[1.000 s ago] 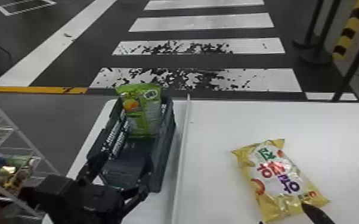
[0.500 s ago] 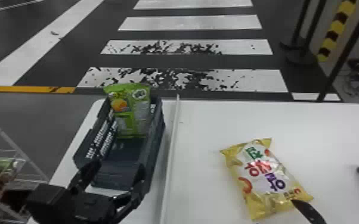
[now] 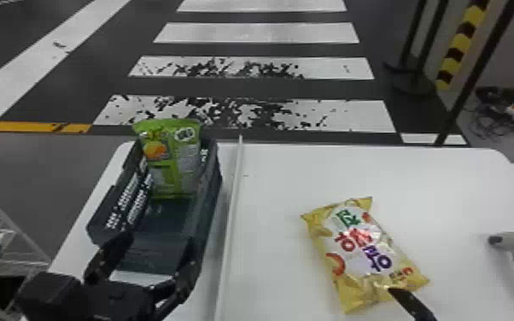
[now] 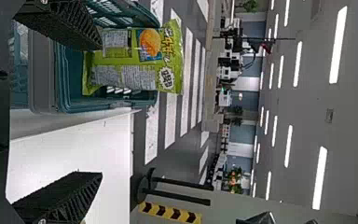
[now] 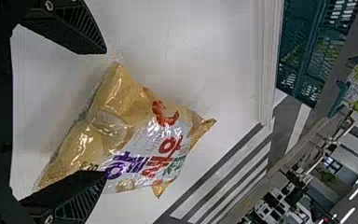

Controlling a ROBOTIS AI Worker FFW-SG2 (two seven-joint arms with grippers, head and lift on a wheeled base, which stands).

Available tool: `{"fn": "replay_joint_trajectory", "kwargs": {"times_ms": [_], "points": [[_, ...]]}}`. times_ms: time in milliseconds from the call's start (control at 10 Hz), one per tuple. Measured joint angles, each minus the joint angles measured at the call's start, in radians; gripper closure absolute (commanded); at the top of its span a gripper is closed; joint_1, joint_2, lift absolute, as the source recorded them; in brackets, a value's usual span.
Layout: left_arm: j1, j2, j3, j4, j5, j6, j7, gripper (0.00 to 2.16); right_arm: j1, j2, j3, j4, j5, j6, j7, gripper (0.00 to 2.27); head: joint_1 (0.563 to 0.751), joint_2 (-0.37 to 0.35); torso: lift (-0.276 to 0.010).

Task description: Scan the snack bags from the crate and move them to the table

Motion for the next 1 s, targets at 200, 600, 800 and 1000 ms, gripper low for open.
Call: {"fn": "replay_joint_trajectory", "kwargs": {"times_ms": [200, 600, 800, 1000], "points": [[0.000, 0.000, 0.000, 0.004, 0.001, -0.001, -0.011, 0.03, -0.028, 0.007, 0.056, 0.032, 0.023, 0.001, -0.001, 0.07, 0.695, 0.115, -0.095], [0.015, 0.004, 0.009, 0.001, 0.004, -0.003, -0.025, 0.03, -0.121, 0.018, 0.101, 0.098, 0.013, -0.001, -0.009, 0.07, 0.695, 0.129, -0.095], [0.025, 0.007, 0.019, 0.010, 0.005, -0.010, -0.032, 0.03, -0.155, 0.020, 0.121, 0.138, 0.011, -0.002, -0.020, 0.10, 0.695, 0.135, -0.095], [0.026, 0.007, 0.025, 0.011, 0.022, -0.010, -0.054, 0.03, -0.162, 0.016, 0.124, 0.161, 0.011, -0.008, -0.029, 0.15, 0.695, 0.125, -0.095]]}}
